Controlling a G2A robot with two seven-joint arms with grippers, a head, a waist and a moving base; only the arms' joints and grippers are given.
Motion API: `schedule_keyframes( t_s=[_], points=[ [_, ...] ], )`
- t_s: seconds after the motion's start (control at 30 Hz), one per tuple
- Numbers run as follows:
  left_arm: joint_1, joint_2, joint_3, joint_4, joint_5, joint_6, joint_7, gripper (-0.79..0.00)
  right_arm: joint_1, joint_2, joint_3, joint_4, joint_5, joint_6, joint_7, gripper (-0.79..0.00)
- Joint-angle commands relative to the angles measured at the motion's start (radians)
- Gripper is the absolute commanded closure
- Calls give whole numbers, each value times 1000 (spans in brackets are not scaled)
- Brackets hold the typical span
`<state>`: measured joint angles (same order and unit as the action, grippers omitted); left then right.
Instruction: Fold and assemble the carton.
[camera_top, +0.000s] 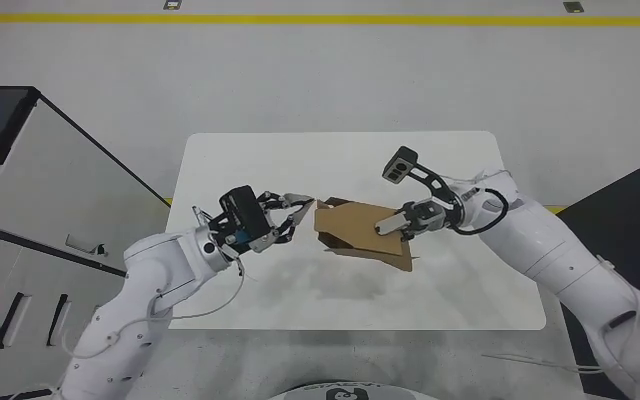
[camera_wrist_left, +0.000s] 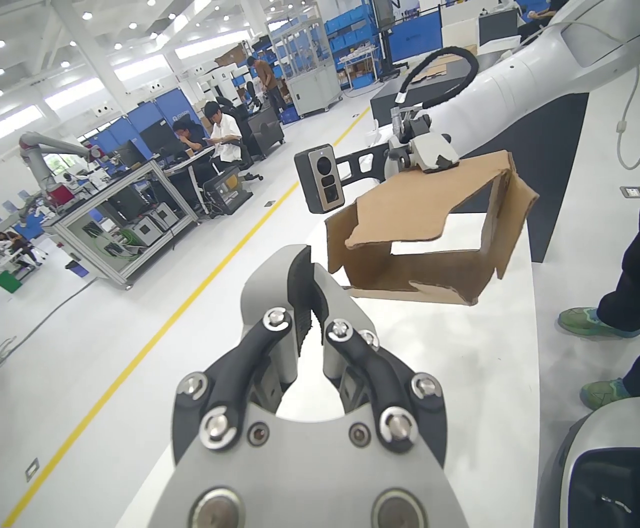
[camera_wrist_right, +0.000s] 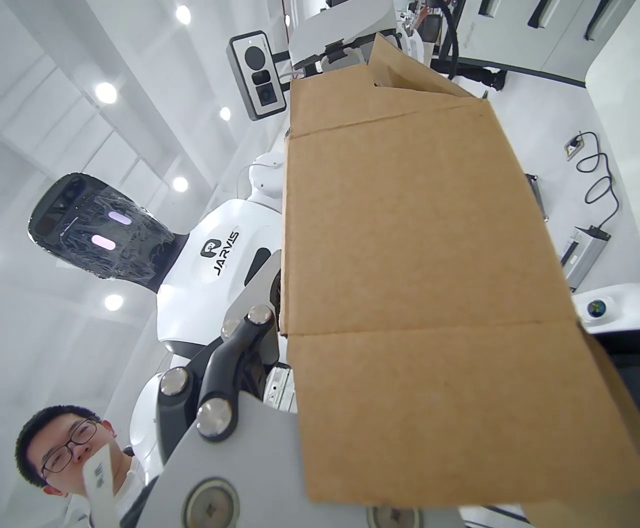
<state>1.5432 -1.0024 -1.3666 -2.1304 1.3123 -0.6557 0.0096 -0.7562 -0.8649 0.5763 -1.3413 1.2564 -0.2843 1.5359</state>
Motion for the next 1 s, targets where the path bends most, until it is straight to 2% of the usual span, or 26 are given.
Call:
schedule_keyframes(
  t_s=[0.0, 0.23, 0.7, 0.97],
  points=[
    [6, 1, -12, 0, -9, 4, 7, 0, -4, 0, 9, 3, 2, 0, 0, 0],
    [27, 3, -28, 8, -28, -22, 5, 0, -23, -1, 51, -5, 23, 0, 0, 0],
    [2, -2, 66, -15, -16, -71, -4, 0, -69, -15, 118, -44, -9, 0, 0, 0],
    [1, -3, 85, -21, -3, -72, 0, 0, -67, -27, 124, -17, -27, 0, 0, 0]
  ],
)
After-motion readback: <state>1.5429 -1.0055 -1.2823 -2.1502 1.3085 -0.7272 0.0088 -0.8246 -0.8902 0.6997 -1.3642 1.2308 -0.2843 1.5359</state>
